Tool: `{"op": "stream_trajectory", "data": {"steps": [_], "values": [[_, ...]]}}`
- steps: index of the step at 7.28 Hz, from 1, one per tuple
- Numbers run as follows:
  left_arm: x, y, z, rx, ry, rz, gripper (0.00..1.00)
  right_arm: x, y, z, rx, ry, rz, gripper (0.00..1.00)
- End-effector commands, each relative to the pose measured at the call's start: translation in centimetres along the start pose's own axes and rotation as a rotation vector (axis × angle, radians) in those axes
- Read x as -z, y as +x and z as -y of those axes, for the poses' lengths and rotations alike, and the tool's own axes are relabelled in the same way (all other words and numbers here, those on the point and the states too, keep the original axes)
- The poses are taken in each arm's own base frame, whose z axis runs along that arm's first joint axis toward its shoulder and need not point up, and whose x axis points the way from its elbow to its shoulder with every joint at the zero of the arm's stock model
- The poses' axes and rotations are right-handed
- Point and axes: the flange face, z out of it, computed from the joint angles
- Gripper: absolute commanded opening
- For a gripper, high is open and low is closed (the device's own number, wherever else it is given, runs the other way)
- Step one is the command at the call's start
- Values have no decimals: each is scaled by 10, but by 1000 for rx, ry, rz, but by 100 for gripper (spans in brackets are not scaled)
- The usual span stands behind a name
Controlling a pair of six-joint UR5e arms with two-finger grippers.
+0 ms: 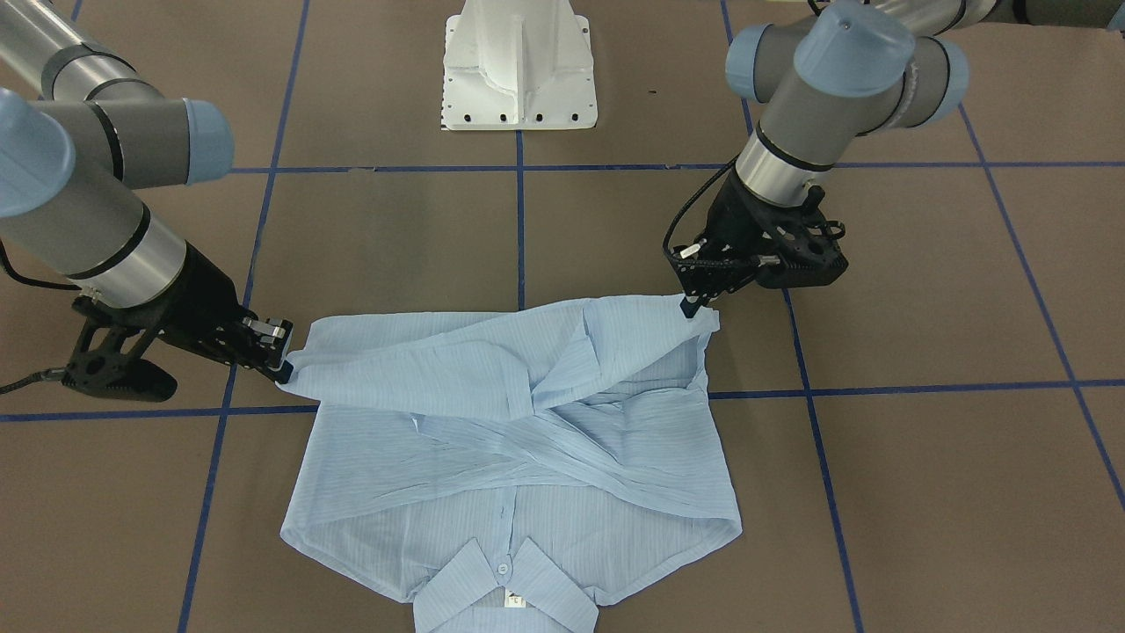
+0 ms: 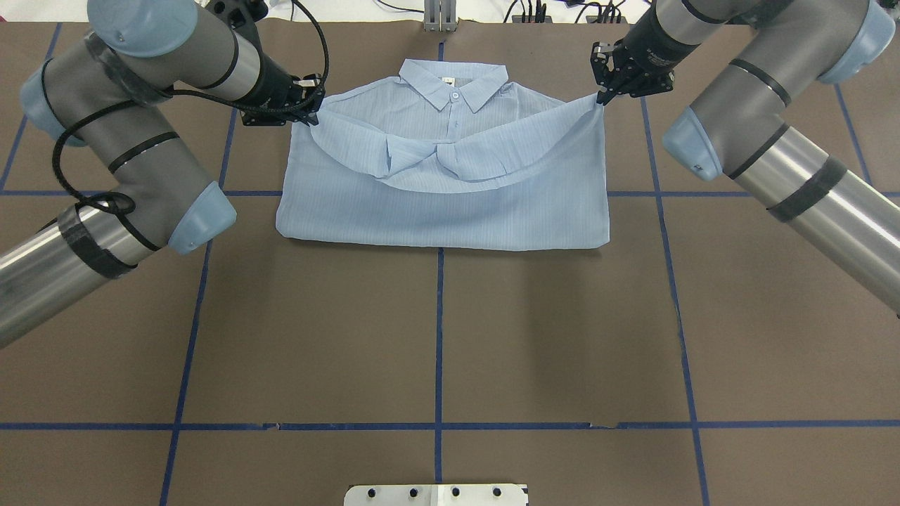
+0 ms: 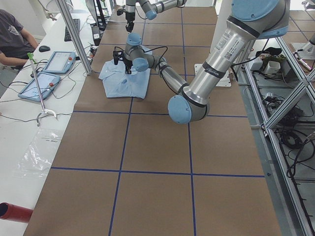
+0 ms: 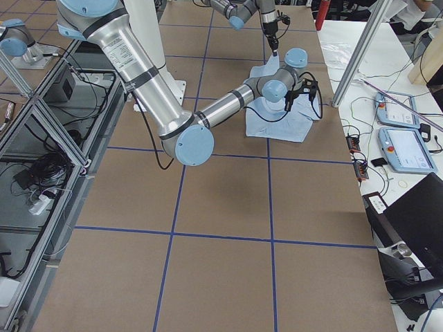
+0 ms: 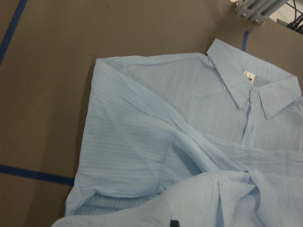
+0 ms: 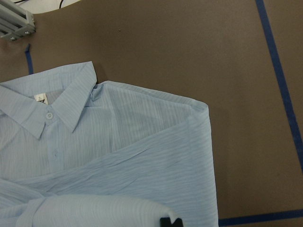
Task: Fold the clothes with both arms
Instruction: 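Lift the hem with both grippers and fold it up to the collar, then release the hem at the collar with both grippers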
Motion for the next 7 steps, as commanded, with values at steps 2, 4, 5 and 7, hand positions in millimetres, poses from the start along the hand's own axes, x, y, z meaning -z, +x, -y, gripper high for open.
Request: {"op": "stream_trajectory", "data": {"steps": [2,4,5,7], "values": [[-66,-22,59,17,39,-5,0,-20,20,31,7,-9,-57,0],[-79,-26,63,17,40,-2,0,-30,25,37,-1,-16,-76,0],[-79,-23,61,14,38,-4,0,-31,20,35,4,-14,-74,0],[-80,-21,58,9,34,-9,0,-30,11,32,24,-3,-44,0]]}}
